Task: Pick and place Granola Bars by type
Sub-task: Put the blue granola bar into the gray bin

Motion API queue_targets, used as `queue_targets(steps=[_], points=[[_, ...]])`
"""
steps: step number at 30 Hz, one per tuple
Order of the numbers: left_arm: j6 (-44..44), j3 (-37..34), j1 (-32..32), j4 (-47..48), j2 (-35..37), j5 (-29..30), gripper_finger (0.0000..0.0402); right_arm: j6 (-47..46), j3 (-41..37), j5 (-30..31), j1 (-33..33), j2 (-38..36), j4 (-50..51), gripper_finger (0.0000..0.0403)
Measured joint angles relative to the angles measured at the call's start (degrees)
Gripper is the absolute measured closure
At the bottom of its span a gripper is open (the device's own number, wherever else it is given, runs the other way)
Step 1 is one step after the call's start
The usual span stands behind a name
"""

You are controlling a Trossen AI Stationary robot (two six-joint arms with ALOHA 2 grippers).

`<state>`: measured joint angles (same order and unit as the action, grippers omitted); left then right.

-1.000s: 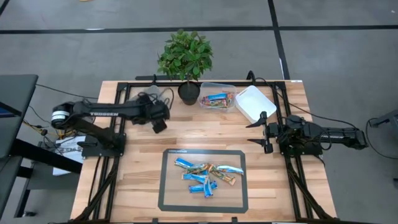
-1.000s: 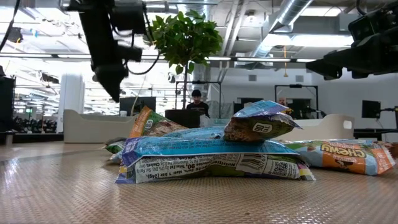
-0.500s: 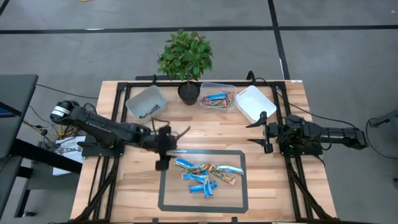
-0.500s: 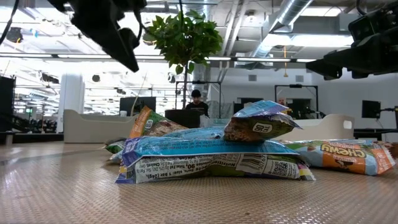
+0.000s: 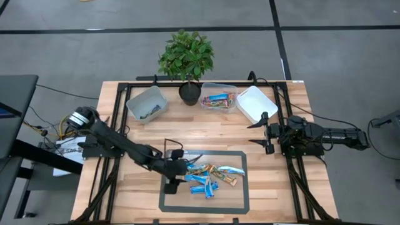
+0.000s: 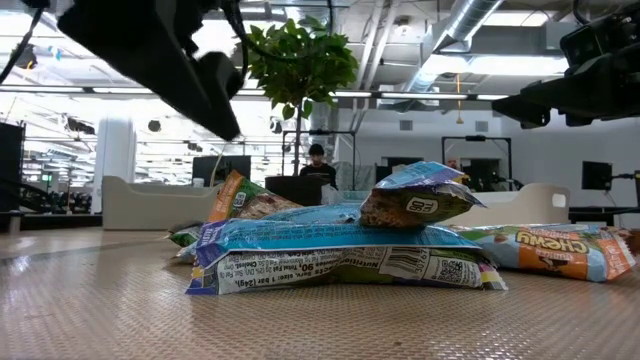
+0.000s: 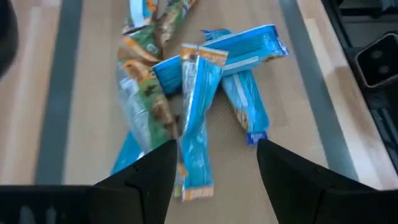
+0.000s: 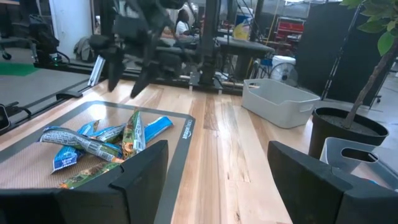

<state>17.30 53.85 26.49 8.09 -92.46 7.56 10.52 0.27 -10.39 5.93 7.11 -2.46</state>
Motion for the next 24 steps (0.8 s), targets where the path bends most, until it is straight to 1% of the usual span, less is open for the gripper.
queue_targets(steps=[7, 14, 19, 22, 24], points=[[-0.8, 8.0, 3.1, 1.2, -8.8, 0.4, 0.0187, 0.0, 0.0, 0.0, 0.0, 0.0, 0.0, 0.0132], [-1.6, 17.5, 4.3, 8.8, -15.8, 3.3, 0.0187, 0.0, 0.0, 0.0, 0.0, 0.0, 0.0, 0.0132], [-1.8, 24.3, 4.3, 12.3, -20.5, 3.4, 0.0187, 0.0, 0.0, 0.0, 0.0, -0.1, 0.0, 0.0132], [-1.8, 27.4, 4.3, 15.5, -23.2, 3.3, 0.0187, 0.0, 0.0, 0.0, 0.0, 0.1, 0.0, 0.0132], [-1.8, 29.4, 4.3, 16.0, -25.0, 3.3, 0.0187, 0.0, 0.0, 0.0, 0.0, -0.1, -0.1, 0.0132]])
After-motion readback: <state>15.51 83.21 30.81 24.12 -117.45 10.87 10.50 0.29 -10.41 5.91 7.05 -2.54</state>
